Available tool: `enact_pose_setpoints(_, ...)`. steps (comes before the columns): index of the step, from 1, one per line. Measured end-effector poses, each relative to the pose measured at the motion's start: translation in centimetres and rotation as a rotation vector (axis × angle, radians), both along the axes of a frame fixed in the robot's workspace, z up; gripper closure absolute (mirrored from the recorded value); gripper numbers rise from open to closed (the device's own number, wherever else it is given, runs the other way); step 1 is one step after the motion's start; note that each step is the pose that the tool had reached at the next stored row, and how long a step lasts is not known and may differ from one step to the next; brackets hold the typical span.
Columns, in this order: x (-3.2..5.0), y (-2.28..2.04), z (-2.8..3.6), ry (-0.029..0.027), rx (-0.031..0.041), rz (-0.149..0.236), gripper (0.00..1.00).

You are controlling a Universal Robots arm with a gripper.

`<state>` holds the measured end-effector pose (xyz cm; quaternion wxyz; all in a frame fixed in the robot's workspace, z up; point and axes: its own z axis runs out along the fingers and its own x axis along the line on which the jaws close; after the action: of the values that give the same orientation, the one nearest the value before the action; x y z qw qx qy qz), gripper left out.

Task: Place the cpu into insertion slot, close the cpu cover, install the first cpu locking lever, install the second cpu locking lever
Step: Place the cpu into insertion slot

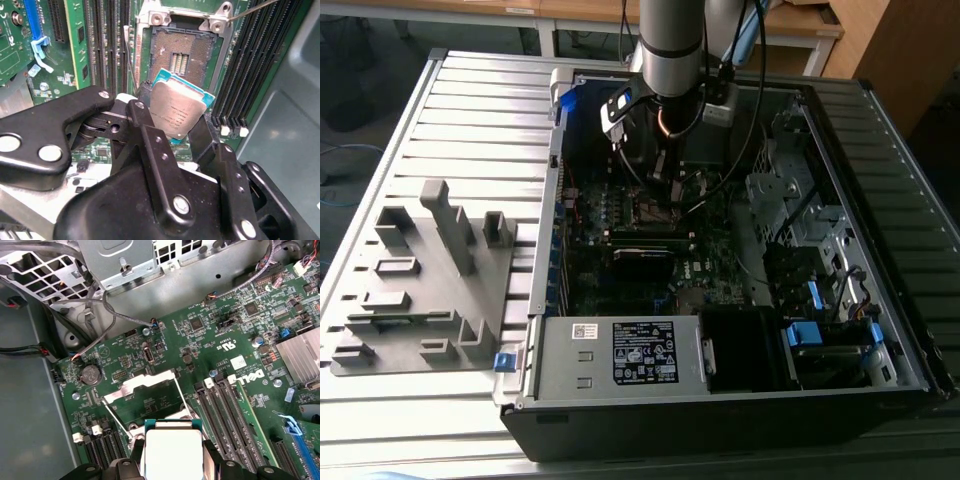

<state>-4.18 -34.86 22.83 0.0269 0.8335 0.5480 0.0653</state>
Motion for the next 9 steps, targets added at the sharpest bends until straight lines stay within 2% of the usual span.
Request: enact_pose_setpoints(9, 0.00, 0.00, 0.00, 0.0000, -0.0057, 0.000, 0.46)
